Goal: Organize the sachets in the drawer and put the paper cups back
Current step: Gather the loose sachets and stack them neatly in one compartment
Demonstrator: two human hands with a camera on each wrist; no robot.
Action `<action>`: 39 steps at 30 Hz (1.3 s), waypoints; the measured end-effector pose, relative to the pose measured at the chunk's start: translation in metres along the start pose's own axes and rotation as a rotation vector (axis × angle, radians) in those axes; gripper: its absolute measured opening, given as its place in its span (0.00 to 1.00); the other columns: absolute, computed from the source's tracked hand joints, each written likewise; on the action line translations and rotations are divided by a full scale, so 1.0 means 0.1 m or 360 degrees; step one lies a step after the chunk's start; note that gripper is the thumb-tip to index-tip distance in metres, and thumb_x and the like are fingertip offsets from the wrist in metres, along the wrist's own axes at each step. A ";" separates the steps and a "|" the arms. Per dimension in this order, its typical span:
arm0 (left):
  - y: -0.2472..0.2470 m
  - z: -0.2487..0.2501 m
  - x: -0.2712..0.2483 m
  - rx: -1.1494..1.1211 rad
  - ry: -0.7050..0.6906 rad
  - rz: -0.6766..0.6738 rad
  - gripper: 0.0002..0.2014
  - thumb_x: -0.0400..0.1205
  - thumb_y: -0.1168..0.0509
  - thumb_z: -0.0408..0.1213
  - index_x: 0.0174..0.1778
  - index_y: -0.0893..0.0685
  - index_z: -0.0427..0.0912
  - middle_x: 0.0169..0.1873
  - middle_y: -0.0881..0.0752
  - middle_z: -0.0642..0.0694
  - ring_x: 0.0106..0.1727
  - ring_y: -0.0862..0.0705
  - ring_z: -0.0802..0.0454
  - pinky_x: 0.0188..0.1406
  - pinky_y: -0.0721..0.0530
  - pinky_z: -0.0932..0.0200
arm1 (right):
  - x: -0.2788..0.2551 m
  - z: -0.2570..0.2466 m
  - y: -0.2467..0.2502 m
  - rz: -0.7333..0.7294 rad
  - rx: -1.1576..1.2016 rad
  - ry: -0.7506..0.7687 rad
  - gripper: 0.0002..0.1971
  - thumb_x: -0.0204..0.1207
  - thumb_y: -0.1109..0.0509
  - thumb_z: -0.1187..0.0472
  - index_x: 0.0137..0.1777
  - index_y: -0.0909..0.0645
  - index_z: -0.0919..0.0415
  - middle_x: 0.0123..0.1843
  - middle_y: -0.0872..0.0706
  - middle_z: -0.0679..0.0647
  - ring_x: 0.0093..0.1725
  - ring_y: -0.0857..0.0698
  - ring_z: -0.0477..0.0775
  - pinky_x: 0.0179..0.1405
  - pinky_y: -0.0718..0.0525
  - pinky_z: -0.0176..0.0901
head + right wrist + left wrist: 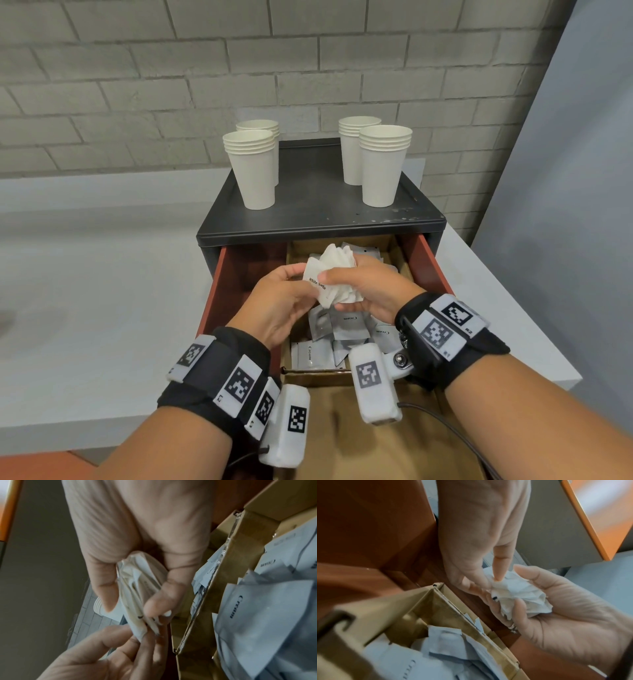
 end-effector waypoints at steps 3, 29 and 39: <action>0.02 -0.01 0.00 0.0168 -0.0025 0.0011 0.19 0.74 0.36 0.13 0.53 0.20 0.40 0.54 0.14 0.36 0.49 0.12 0.44 0.39 0.11 0.59 | -0.02 0.02 -0.05 -0.0073 -0.0122 -0.0032 0.18 0.72 0.27 0.69 0.61 0.24 0.62 0.50 0.15 0.57 0.44 0.14 0.49 0.41 0.14 0.39; 0.06 -0.42 -0.61 0.2489 0.0284 -0.0338 0.37 0.62 0.18 0.41 0.67 0.24 0.47 0.54 0.16 0.51 0.54 0.17 0.51 0.55 0.17 0.58 | -0.60 0.53 -0.76 -0.0749 -0.1668 -0.0167 0.31 0.66 0.23 0.67 0.69 0.29 0.60 0.54 0.20 0.55 0.50 0.17 0.54 0.46 0.13 0.47; 0.05 -0.55 -0.69 0.2719 0.0242 -0.0439 0.31 0.63 0.19 0.34 0.61 0.22 0.43 0.56 0.15 0.45 0.54 0.15 0.46 0.52 0.15 0.54 | -0.71 0.78 -0.97 -0.0980 -0.2167 0.0000 0.19 0.73 0.28 0.65 0.64 0.20 0.65 0.41 0.21 0.52 0.32 0.26 0.47 0.24 0.28 0.32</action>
Point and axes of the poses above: each hand's wrist, its own x-axis towards the middle knuckle, its own y-axis out of the back of the hand, z = x × y, the point moved 8 cm from there along x, towards the middle knuckle
